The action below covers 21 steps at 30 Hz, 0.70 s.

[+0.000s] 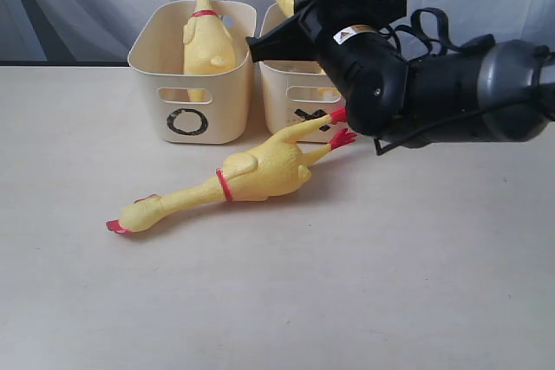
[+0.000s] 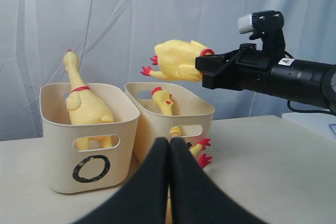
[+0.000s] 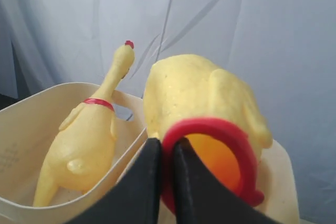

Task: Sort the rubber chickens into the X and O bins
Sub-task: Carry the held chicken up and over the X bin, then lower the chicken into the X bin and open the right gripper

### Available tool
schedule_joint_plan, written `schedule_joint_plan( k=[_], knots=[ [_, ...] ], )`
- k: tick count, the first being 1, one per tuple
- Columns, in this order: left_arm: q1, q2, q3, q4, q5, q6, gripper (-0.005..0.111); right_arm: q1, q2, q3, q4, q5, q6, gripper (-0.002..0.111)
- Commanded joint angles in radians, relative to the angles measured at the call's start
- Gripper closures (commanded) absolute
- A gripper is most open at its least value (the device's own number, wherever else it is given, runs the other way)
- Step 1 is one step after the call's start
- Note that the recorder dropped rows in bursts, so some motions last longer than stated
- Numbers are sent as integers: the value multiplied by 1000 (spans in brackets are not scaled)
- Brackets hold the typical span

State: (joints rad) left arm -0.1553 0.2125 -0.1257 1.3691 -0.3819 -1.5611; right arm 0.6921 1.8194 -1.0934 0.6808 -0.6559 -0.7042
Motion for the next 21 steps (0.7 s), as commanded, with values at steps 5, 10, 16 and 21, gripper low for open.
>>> schedule_joint_plan(
  k=[5, 10, 16, 21],
  knots=[
    [3, -8, 3, 3, -6, 0, 107, -4, 51, -58, 93, 15, 1, 109],
    [3, -8, 3, 3, -6, 0, 107, -4, 56, -58, 104, 21, -6, 109],
    [3, -8, 3, 3, -6, 0, 107, -4, 99, -58, 114, -17, -6, 109],
    [3, -8, 3, 3, -6, 0, 107, -4, 122, -58, 114, -40, -6, 109]
  ],
)
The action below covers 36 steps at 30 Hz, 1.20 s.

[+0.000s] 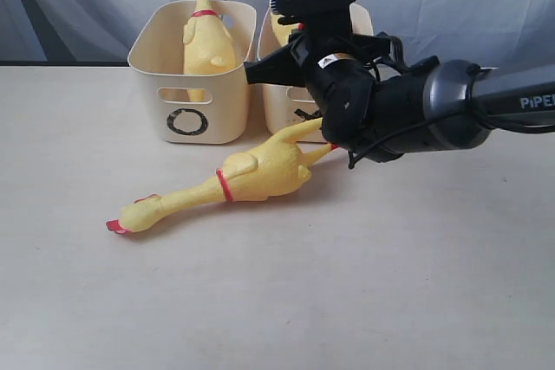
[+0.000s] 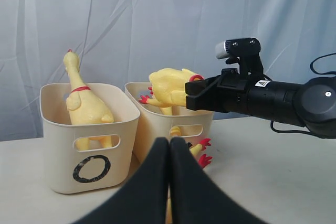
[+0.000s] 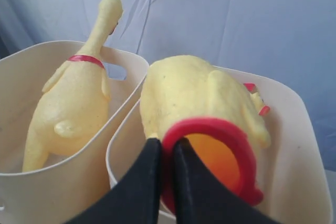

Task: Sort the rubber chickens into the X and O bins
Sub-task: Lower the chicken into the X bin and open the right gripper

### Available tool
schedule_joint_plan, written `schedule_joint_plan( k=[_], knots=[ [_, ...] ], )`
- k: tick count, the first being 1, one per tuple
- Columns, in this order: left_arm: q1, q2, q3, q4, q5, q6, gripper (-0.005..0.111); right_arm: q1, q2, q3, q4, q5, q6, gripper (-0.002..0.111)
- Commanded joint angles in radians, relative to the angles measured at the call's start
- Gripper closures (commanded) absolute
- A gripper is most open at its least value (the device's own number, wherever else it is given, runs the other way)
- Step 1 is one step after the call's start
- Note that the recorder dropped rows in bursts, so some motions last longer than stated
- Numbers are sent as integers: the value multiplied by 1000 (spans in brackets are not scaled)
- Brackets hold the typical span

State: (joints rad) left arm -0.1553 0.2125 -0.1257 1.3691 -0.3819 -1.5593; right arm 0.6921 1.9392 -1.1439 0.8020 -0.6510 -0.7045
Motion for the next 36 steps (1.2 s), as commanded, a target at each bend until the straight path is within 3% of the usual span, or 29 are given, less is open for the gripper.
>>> schedule_joint_plan(
  k=[1, 8, 9, 12, 13, 25, 36],
  knots=[
    [3, -8, 3, 3, -6, -2, 107, -4, 2, -8, -7, -45, -5, 109],
    [3, -8, 3, 3, -6, -2, 107, -4, 8, -8, -7, -37, -5, 108],
    [3, -8, 3, 3, -6, -2, 107, -4, 8, -8, -7, -35, -5, 104],
    [3, -8, 3, 3, -6, -2, 107, -4, 8, -8, -7, -30, -5, 79],
    [3, -8, 3, 3, -6, -2, 107, -4, 8, -8, -7, -30, -5, 78],
    [3, -8, 3, 3, -6, -2, 107, -4, -61, -8, -8, -16, -3, 78],
    [3, -8, 3, 3, -6, -2, 107, -4, -215, -8, -19, 329, -37, 78]
  ],
)
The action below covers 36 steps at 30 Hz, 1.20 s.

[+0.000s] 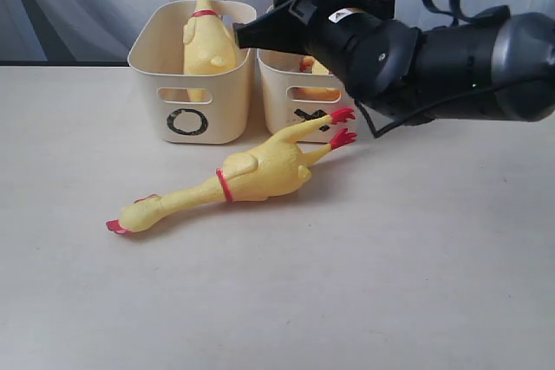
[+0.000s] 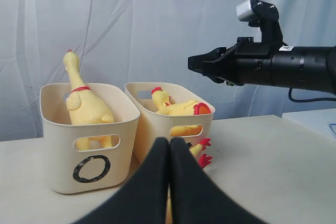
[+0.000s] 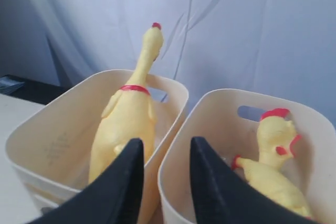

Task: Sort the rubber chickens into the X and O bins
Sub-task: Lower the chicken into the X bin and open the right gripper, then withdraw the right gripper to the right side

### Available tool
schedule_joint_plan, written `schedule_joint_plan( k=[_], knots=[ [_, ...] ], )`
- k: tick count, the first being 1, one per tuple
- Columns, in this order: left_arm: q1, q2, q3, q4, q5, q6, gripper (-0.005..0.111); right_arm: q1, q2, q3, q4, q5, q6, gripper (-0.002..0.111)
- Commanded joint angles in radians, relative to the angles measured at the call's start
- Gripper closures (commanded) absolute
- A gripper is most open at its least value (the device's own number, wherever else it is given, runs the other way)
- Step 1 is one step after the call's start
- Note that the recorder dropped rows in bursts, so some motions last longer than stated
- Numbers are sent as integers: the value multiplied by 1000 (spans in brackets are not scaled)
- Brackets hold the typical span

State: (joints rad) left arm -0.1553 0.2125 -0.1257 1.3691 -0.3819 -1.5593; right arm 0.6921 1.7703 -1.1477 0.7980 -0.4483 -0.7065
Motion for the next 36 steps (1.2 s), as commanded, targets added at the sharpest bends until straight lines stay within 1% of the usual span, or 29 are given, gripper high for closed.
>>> schedule_joint_plan(
  k=[1, 4, 9, 12, 27, 28, 30, 31, 33, 36],
  knots=[
    [3, -8, 3, 3, -6, -2, 107, -4, -57, -4, -23, 166, -46, 78],
    [3, -8, 3, 3, -6, -2, 107, -4, -85, -4, -110, 285, -57, 78],
    [3, -8, 3, 3, -6, -2, 107, -3, -101, -4, -317, 547, -57, 78],
    [3, -8, 3, 3, -6, -2, 107, -3, -101, -4, -370, 649, -70, 78],
    [3, -8, 3, 3, -6, -2, 107, -3, -102, -4, -345, 700, -70, 78],
    [3, -8, 3, 3, -6, -2, 107, -3, -106, -4, -345, 710, -68, 79],
    [3, -8, 3, 3, -6, -2, 107, -3, -112, -4, -345, 728, -48, 85],
    [3, -8, 3, 3, -6, -2, 107, -5, -120, -4, -345, 738, -29, 92],
    [3, -8, 3, 3, -6, -2, 107, -5, -137, -4, -345, 743, -6, 109],
    [3, -8, 3, 3, -6, -2, 107, -5, -175, -4, -345, 741, 11, 109]
  ],
)
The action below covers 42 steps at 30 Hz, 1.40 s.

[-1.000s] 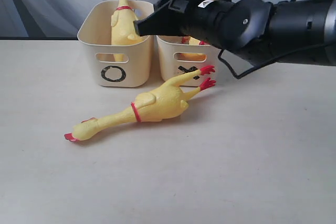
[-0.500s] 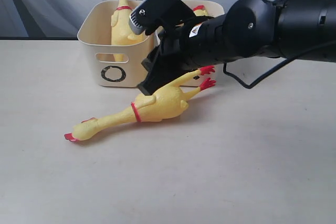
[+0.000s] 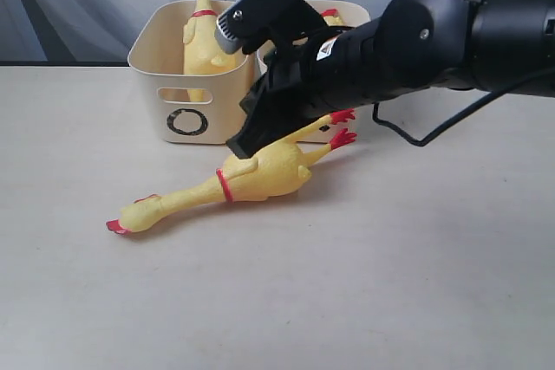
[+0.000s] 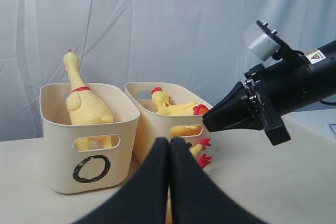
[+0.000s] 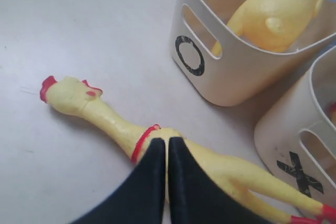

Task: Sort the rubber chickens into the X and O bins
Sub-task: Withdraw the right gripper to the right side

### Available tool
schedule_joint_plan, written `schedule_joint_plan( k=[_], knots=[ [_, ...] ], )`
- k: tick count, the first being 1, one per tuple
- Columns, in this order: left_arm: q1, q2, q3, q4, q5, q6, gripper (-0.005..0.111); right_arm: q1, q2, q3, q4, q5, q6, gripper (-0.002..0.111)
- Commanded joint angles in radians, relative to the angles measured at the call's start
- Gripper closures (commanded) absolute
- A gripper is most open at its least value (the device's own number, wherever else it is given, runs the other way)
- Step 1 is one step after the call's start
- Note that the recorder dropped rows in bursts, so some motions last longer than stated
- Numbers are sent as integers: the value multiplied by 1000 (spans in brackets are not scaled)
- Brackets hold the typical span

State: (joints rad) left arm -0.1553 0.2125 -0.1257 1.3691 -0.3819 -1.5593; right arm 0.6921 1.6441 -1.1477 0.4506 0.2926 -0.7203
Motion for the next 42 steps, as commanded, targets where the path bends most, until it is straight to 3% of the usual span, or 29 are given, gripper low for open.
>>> schedule_joint_plan(
  k=[1, 11, 15, 27, 42],
  knots=[
    [3, -8, 3, 3, -6, -2, 107, -5, -63, -2, 3, -3, 40, 109],
    [3, -8, 3, 3, -6, -2, 107, -5, -283, 249, 5, -230, 71, 109],
    [3, -8, 3, 3, -6, -2, 107, -5, -384, 386, 98, -355, 71, 109],
    [3, -8, 3, 3, -6, -2, 107, -5, -668, 645, 168, -487, 71, 109],
    [3, -8, 3, 3, -6, -2, 107, -5, -938, 801, 172, -484, 68, 109]
  ],
)
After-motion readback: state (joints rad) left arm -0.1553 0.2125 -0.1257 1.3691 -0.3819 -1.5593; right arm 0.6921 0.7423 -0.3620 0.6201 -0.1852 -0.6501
